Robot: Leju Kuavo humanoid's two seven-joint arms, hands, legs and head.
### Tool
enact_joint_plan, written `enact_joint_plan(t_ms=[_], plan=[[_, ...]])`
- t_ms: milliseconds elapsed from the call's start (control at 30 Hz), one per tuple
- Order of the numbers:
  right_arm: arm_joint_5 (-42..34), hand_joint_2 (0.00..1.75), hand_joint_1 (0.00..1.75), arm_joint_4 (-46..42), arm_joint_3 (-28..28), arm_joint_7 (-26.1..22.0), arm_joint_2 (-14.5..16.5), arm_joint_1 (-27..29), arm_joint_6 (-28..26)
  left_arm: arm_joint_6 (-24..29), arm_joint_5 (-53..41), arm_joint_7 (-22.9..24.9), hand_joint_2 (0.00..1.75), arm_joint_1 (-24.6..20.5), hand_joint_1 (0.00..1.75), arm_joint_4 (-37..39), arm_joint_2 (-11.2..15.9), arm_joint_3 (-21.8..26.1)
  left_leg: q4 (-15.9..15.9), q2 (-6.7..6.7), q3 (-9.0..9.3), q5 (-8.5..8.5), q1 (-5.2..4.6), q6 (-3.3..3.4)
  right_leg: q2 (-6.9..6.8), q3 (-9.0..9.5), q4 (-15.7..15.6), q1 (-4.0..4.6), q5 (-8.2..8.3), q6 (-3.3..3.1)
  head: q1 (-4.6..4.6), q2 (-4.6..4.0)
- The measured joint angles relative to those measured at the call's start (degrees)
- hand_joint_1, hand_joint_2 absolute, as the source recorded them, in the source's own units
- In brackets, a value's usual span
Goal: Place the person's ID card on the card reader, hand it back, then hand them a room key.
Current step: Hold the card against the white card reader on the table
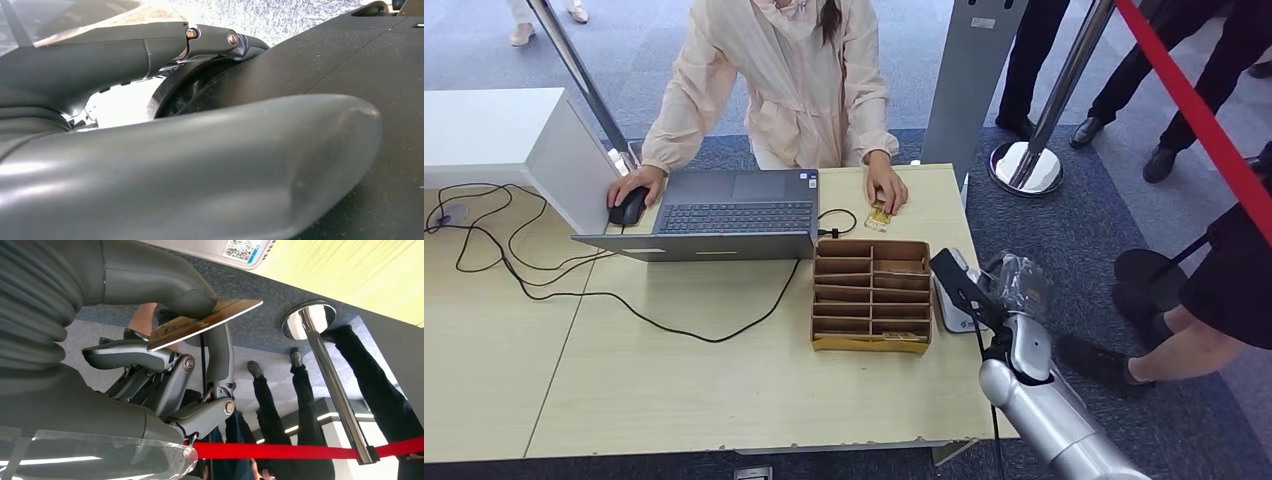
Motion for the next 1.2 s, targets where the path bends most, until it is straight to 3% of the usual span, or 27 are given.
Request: enact_joint_plan(t_ms=[1200], plan=[[-2.5,1.75,1.75,8.1,1.9,-4.4,4.7,-1.6,-0.5,0.0,-0.5,-0.1,0.00,0.1,0.00,0.0,-0.2,0.9,0.0,0.00,0.01,0.00,0.00,0.00,0.00,0.02,0.0,0.00,0.00,0.00,-0.01,0.00]])
